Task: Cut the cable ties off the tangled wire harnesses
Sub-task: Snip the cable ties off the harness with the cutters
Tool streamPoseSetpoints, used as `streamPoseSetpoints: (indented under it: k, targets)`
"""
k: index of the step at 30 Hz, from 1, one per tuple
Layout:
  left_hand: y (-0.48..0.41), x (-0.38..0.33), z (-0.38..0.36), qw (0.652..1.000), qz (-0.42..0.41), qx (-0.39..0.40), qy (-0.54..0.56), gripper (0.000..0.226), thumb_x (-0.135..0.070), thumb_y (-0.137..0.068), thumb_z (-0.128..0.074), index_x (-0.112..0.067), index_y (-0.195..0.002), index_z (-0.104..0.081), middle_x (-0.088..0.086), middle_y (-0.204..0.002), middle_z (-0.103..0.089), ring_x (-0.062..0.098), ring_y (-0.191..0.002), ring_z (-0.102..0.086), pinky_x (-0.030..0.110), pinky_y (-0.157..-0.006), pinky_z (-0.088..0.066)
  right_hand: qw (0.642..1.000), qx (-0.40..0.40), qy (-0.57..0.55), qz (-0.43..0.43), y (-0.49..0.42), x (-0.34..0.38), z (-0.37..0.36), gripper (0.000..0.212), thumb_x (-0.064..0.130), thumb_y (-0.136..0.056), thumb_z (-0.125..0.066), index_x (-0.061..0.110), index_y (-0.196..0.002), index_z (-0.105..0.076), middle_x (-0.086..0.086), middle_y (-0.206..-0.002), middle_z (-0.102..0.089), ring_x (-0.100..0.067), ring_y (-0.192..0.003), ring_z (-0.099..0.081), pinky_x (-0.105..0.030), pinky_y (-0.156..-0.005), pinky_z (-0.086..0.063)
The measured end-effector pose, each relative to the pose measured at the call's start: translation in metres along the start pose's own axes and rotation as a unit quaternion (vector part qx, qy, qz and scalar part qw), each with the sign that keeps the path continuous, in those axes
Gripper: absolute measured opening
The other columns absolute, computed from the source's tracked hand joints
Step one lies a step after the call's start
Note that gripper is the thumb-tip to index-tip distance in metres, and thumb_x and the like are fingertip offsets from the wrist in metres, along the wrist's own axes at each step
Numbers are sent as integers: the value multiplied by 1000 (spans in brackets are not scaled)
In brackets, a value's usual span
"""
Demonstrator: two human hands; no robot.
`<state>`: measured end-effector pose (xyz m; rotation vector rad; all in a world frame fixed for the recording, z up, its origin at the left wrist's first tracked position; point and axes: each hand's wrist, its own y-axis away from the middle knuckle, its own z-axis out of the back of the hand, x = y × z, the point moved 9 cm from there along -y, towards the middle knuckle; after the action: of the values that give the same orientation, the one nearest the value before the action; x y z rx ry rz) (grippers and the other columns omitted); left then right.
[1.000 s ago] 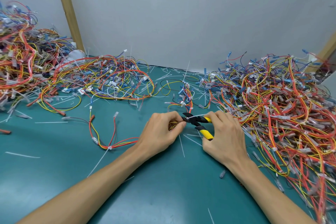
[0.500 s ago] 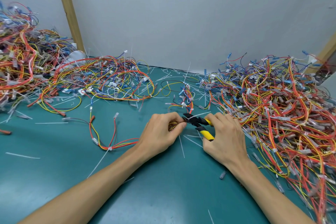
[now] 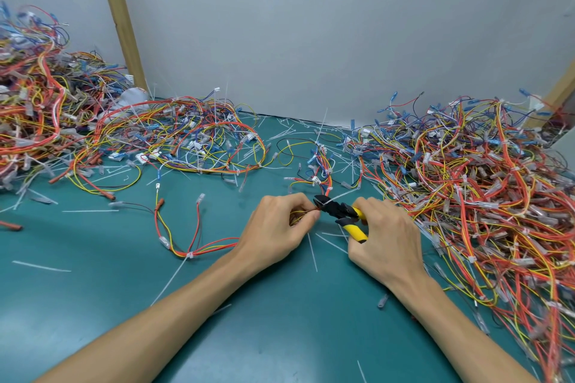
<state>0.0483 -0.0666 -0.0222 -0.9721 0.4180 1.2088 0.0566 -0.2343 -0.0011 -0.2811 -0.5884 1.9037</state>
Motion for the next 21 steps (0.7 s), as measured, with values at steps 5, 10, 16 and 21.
streamPoseSetpoints:
  k: [5, 10, 16, 21]
  targets:
    - [0, 1, -1, 1000, 0, 2, 0, 13, -30, -90, -64, -25, -78, -66, -3, -63, -64, 18, -61, -55, 38, -64, -50, 1000, 14, 0, -9, 0, 0, 0, 14, 27, -61, -58, 20, -70, -50, 5, -59, -47, -25, -58, -39, -29, -51, -22]
    - [0, 1, -1, 1000, 0, 3, 1, 13, -30, -90, -64, -26, -78, -66, -3, -62, -64, 18, -61, -56, 39, -65, -51, 1000, 13, -1, -8, 0, 2, 2, 14, 26, -59, -55, 20, -69, -48, 5, -58, -46, -24, -56, -39, -28, -51, -22]
    - [0, 0, 0, 1000, 1, 1, 0, 14, -31, -90, -64, -26, -77, -65, -4, -62, -64, 17, -61, -56, 38, -65, -51, 1000, 14, -1, -8, 0, 1, 1, 13, 27, -60, -55, 21, -70, -49, 5, -59, -47, -24, -58, -42, -28, -50, -23]
    - [1, 1, -1, 1000, 1, 4, 1, 13, -31, -90, -64, -25, -78, -66, -3, -63, -64, 18, -62, -57, 38, -65, -50, 1000, 13, 3, -7, 0, 1, 1, 16, 27, -60, -58, 22, -72, -48, 6, -60, -46, -21, -59, -37, -28, -51, -21]
